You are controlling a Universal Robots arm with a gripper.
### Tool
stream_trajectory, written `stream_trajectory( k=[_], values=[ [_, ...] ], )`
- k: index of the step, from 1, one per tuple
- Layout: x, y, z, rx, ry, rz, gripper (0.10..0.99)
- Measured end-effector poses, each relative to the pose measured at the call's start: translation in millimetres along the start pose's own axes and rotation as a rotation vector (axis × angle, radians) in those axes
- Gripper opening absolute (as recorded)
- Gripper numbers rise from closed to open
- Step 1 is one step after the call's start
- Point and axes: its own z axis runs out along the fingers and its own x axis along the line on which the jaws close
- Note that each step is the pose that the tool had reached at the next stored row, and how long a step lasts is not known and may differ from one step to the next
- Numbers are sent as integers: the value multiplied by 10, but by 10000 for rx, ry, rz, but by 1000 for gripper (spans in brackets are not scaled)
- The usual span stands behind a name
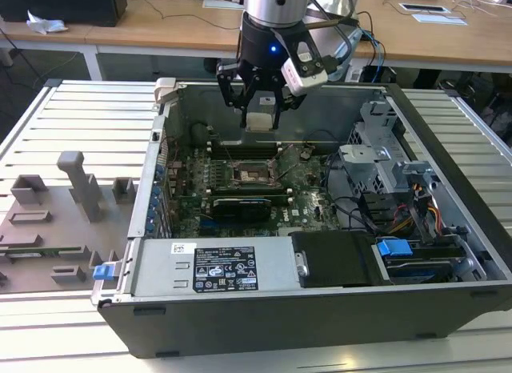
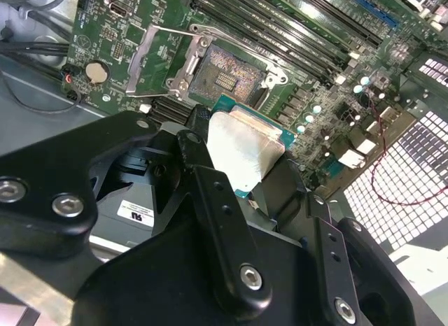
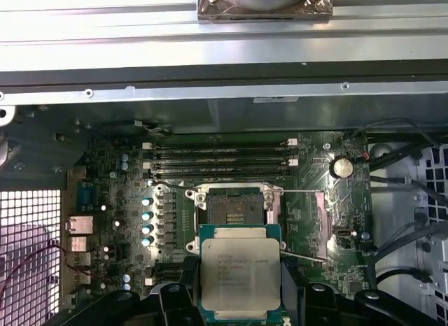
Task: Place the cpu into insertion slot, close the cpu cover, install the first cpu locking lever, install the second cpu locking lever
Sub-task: 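Place the cpu into insertion slot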
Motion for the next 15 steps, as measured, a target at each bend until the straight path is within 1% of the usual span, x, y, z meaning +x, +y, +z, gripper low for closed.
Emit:
stream_trajectory(
  k=[6, 15],
  values=[
    [0, -3, 31, 0, -1, 1, 545],
    [-2, -10, 108, -1, 0, 0, 545]
  ],
)
